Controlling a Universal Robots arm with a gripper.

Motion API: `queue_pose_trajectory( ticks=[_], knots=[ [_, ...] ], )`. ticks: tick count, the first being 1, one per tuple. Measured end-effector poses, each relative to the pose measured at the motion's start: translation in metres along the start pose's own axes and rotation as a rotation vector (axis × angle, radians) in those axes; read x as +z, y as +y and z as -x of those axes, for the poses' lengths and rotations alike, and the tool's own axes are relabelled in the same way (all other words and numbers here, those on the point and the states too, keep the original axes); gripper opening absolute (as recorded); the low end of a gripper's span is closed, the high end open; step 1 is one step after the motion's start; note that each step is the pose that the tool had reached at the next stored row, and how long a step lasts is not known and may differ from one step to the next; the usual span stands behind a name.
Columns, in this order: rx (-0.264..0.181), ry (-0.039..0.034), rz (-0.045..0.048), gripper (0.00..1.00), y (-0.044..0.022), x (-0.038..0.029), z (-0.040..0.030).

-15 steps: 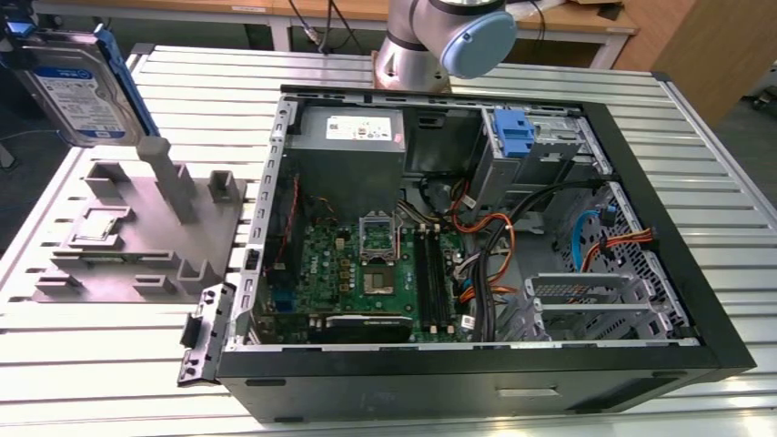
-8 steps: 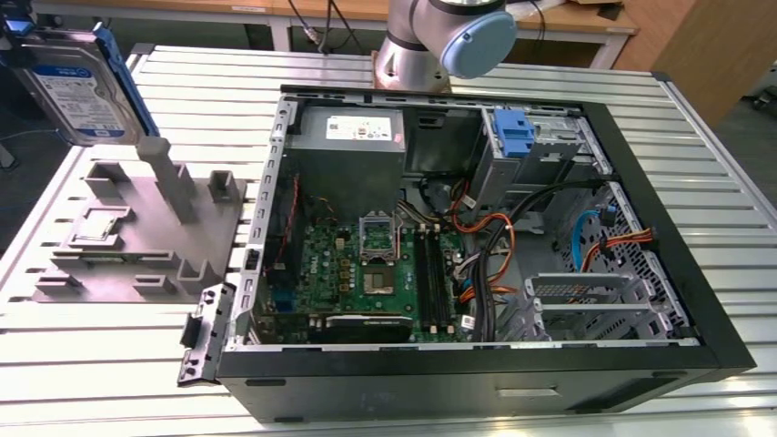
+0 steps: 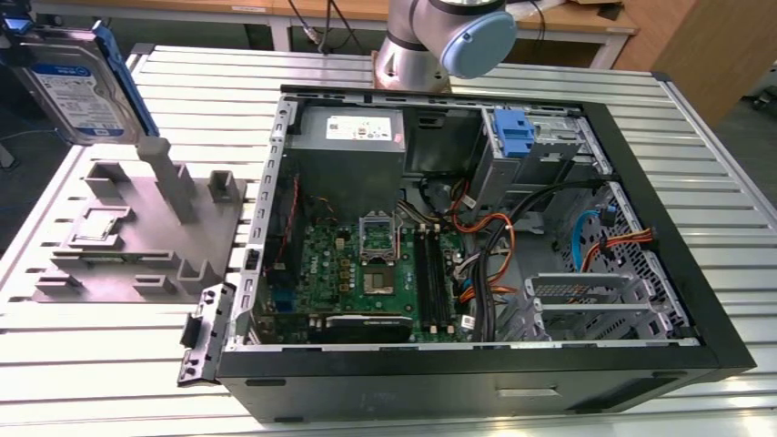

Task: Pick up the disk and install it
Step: 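Pick up the disk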

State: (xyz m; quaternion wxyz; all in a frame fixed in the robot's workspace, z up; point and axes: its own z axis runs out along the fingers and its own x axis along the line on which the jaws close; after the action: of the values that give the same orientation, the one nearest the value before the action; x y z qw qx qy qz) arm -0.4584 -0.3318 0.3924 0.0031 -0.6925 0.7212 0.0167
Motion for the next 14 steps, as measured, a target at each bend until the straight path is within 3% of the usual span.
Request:
queue_pose_trajectory(
  ticks=[14],
  knots=[
    [0.0,0.0,-0.0001,0.36,0.0001,-0.0073,0.0002]
  ],
)
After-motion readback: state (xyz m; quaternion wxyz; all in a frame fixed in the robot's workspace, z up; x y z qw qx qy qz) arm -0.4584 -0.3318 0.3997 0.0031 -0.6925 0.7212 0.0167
